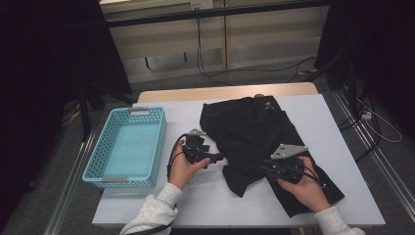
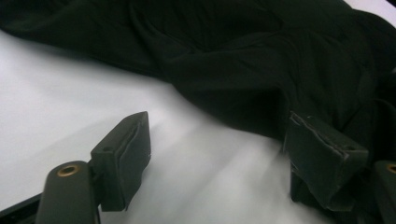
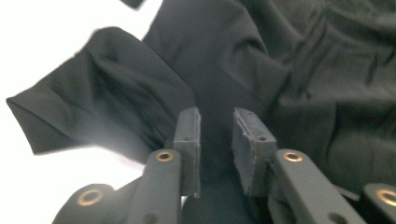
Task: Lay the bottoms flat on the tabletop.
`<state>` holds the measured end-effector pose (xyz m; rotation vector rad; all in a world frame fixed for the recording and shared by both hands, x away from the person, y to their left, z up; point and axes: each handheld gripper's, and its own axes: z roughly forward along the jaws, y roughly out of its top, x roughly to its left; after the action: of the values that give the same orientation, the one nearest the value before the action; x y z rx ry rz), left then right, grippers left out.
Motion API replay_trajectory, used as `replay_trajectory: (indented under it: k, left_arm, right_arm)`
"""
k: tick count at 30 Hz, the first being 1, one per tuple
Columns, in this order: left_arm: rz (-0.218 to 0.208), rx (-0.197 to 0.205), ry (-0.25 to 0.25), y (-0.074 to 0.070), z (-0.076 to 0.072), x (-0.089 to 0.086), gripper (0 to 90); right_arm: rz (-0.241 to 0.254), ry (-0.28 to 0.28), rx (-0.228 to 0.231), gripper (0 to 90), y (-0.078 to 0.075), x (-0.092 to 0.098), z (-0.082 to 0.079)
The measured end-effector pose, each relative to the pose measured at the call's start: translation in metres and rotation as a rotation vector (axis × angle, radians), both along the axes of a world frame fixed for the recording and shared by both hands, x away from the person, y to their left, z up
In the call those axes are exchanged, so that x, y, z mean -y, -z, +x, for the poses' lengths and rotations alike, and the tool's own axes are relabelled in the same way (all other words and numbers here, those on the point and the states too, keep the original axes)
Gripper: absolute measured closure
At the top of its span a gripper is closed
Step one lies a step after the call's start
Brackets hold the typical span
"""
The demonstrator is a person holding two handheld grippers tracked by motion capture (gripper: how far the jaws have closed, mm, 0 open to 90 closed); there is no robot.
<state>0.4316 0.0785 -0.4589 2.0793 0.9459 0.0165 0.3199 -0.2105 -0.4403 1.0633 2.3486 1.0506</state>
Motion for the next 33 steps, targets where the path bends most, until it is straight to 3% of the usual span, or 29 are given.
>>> replay_trajectory:
  k: [5, 8, 11, 12, 18, 23, 28, 33]
  left_arm:
    - [0.013, 0.051, -0.007, 0.003, 0.005, 0.009, 24.4]
    - [0.016, 0.089, 0.008, 0.006, 0.006, 0.016, 26.9]
    - [-0.009, 0.087, 0.040, 0.007, 0.004, 0.024, 36.9]
    - [-0.015, 0.081, 0.049, 0.007, 0.004, 0.027, 38.0]
    - [-0.052, 0.033, 0.085, 0.009, 0.001, 0.039, 65.3]
    - [-0.062, -0.022, 0.085, 0.011, -0.001, 0.041, 85.4]
    - [-0.065, -0.047, 0.095, 0.004, -0.002, 0.037, 88.5]
    - [-0.076, -0.081, 0.062, -0.013, -0.001, 0.018, 88.6]
  right_arm:
    - [0.001, -0.026, 0.043, 53.4, -0.002, -0.021, 0.003]
    - [-0.013, -0.040, 0.019, 52.3, 0.005, -0.029, 0.008]
    - [-0.029, -0.050, -0.008, 52.9, 0.013, -0.033, 0.010]
    - [-0.031, -0.052, -0.018, 54.1, 0.014, -0.034, 0.010]
    - [-0.029, -0.090, -0.055, 73.0, 0.017, -0.037, 0.008]
    - [-0.021, -0.100, -0.058, 73.9, 0.017, -0.038, 0.007]
    - [-0.024, -0.102, -0.055, 75.6, 0.016, -0.038, 0.007]
    - [-0.011, -0.104, -0.061, 77.8, 0.016, -0.035, 0.005]
